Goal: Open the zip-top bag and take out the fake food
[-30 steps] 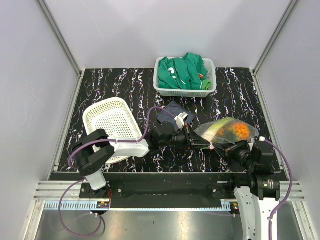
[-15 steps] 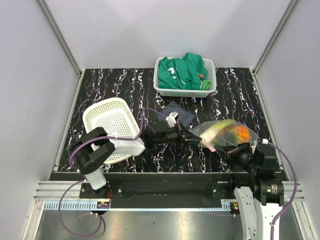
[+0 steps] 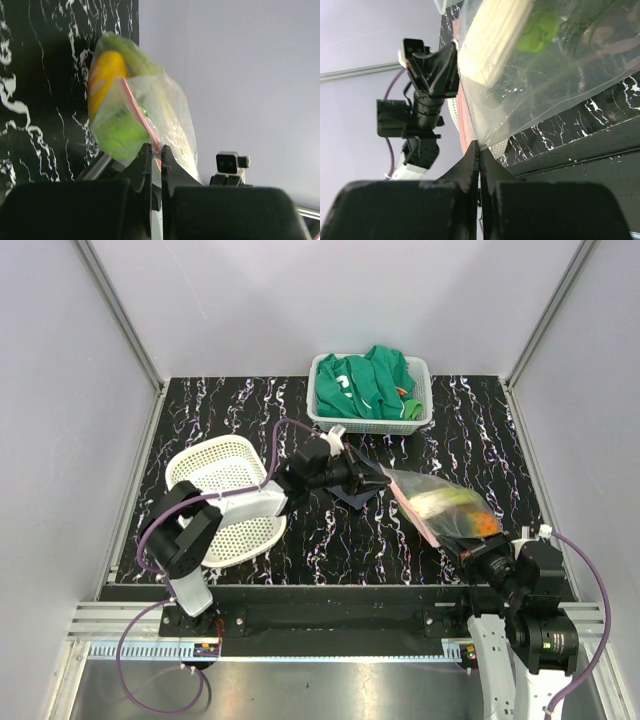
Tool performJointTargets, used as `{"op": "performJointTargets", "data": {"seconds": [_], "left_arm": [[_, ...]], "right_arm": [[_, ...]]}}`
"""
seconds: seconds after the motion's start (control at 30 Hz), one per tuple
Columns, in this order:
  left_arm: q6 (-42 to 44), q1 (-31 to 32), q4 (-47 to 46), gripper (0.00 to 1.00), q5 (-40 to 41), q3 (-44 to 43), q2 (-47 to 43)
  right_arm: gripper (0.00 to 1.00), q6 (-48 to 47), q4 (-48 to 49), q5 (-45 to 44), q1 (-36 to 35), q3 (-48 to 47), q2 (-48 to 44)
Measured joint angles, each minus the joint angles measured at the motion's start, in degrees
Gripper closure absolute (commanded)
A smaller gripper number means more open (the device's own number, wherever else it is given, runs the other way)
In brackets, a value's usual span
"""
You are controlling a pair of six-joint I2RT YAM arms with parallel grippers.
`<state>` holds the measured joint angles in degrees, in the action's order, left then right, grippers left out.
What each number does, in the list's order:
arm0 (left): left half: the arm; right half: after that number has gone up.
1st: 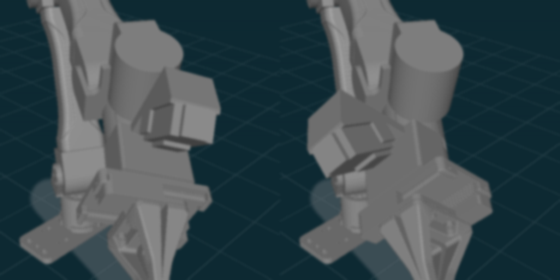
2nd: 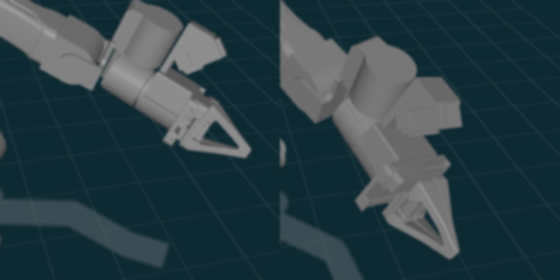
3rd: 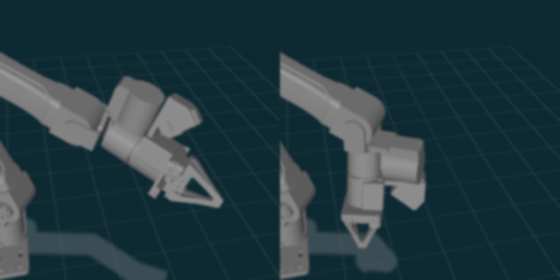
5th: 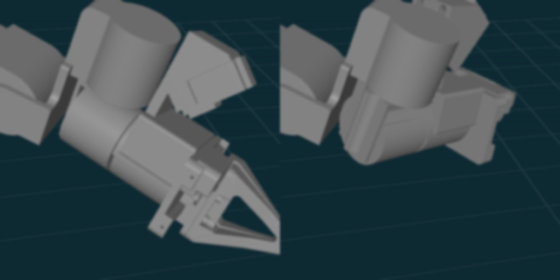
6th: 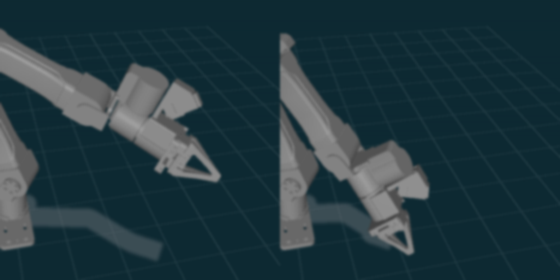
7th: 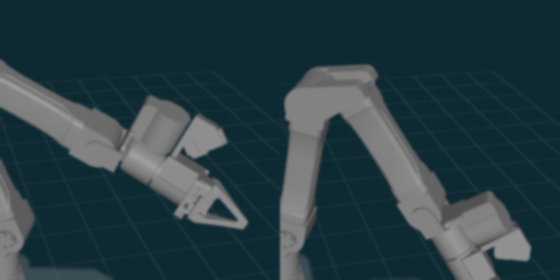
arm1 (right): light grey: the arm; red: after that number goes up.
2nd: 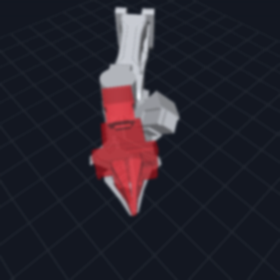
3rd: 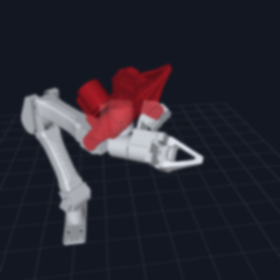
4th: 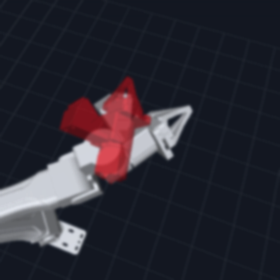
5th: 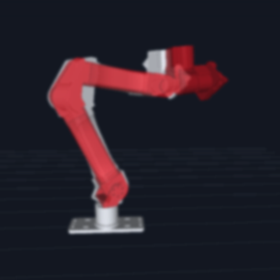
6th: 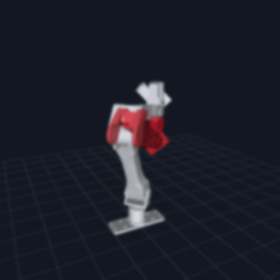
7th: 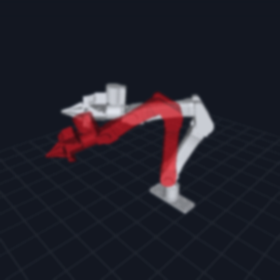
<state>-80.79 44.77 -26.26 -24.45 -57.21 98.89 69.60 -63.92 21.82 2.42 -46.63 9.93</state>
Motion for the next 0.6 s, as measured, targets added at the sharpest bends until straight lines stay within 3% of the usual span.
{"op": "performJointTargets", "data": {"seconds": [0.6], "left_arm": [[13.6, -3.6, 17.8, 1.00, -1.8, -15.0, 6.3]], "right_arm": [[1.00, -1.1, -5.2, -1.2, 0.0, 0.3, -4.1]]}}
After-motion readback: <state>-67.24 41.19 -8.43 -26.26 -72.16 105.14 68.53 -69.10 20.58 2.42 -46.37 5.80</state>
